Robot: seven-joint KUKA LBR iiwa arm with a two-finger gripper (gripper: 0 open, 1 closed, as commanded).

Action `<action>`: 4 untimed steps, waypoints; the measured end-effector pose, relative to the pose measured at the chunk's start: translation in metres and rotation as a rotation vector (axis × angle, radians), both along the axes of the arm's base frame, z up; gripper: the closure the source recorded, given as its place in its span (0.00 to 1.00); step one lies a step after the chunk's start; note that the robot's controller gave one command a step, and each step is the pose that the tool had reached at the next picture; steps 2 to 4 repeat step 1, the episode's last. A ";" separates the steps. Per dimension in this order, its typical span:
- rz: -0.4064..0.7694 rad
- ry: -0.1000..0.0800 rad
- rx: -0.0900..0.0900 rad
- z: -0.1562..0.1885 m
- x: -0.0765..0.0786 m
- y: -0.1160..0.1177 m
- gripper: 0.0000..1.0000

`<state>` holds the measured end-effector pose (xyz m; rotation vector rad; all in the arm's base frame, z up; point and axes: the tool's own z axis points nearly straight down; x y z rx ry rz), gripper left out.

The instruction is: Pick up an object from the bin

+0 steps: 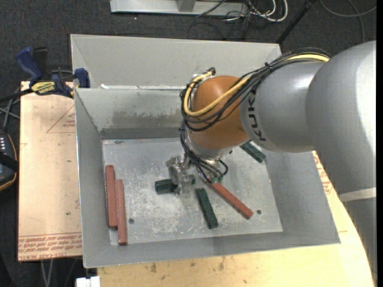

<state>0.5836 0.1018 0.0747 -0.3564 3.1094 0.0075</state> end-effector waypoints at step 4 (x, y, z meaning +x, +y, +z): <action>0.031 0.002 -0.003 0.171 -0.030 0.019 1.00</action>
Offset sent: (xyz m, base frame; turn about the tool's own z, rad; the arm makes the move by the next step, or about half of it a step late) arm 0.0000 0.0000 0.0000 0.0000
